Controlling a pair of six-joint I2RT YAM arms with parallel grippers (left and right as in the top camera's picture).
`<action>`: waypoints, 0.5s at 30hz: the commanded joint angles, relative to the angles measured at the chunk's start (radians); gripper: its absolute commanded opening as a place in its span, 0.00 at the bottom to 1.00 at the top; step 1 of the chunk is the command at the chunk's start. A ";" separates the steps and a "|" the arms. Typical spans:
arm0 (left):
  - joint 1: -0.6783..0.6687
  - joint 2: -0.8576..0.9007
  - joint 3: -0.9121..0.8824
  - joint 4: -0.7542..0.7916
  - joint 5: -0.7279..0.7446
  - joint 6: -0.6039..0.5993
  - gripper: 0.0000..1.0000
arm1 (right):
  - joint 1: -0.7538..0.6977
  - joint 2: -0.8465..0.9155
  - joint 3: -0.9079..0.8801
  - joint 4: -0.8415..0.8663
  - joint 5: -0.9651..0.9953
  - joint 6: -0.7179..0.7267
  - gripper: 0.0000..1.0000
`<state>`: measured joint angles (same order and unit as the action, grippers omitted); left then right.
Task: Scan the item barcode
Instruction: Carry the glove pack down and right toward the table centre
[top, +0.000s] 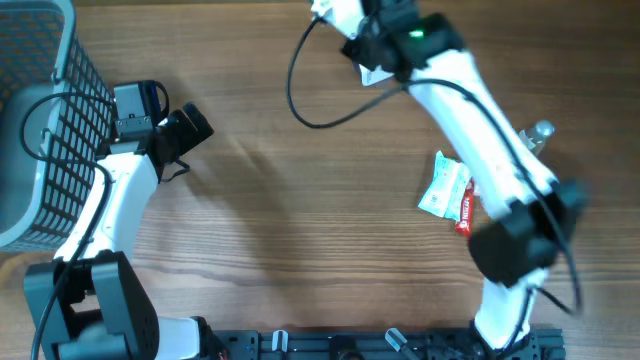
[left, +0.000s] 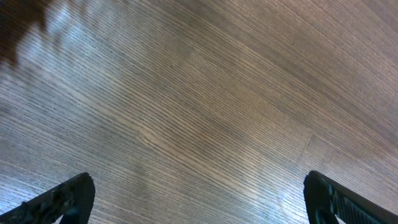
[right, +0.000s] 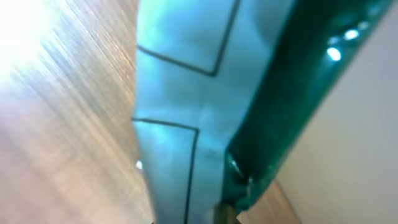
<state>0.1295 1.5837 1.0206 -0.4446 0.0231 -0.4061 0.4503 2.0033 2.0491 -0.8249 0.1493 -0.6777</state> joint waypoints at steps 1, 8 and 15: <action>0.004 -0.013 0.014 0.000 -0.010 0.002 1.00 | -0.002 -0.073 0.006 -0.167 -0.040 0.242 0.05; 0.004 -0.013 0.014 0.000 -0.010 0.002 1.00 | -0.027 -0.076 -0.057 -0.541 -0.204 0.726 0.05; 0.004 -0.013 0.014 0.000 -0.010 0.002 1.00 | -0.027 -0.076 -0.240 -0.684 -0.203 1.011 0.04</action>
<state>0.1295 1.5837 1.0206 -0.4446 0.0235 -0.4061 0.4244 1.9095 1.8896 -1.5043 -0.0208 0.0925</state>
